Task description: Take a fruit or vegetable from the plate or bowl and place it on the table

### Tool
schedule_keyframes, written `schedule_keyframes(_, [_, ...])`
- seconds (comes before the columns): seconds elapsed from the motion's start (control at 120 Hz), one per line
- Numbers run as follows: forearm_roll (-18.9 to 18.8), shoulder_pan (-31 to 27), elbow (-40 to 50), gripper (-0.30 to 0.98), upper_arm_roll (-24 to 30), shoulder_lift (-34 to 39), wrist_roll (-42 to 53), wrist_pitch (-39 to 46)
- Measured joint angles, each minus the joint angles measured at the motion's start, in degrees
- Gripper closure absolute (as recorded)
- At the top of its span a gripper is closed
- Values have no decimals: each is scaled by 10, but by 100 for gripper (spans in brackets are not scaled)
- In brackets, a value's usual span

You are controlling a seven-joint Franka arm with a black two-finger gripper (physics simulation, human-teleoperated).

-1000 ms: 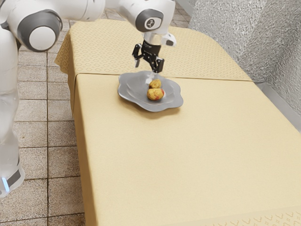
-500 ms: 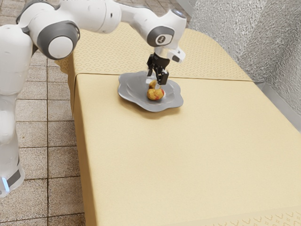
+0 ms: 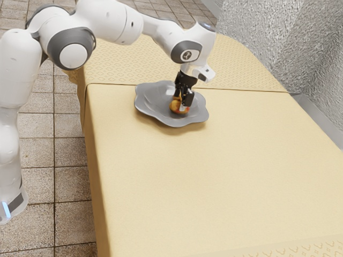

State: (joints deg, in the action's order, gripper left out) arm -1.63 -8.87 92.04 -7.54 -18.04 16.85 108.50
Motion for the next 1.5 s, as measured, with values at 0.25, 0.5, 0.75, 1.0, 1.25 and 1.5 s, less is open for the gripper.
schedule_keyframes(0.25, [1,-1,1,-4,5,-15,21,5])
schedule_keyframes(0.5, [-1,0,0,15,5,-14,34,11])
schedule_keyframes(0.75, [-6,4,0,36,4,-3,41,17])
schedule_keyframes(1.0, [-11,88,-12,38,2,27,44,34])
schedule_keyframes(1.25, [-10,206,-14,38,2,41,44,84])
schedule_keyframes(1.5, [-4,227,-13,17,3,42,46,118])
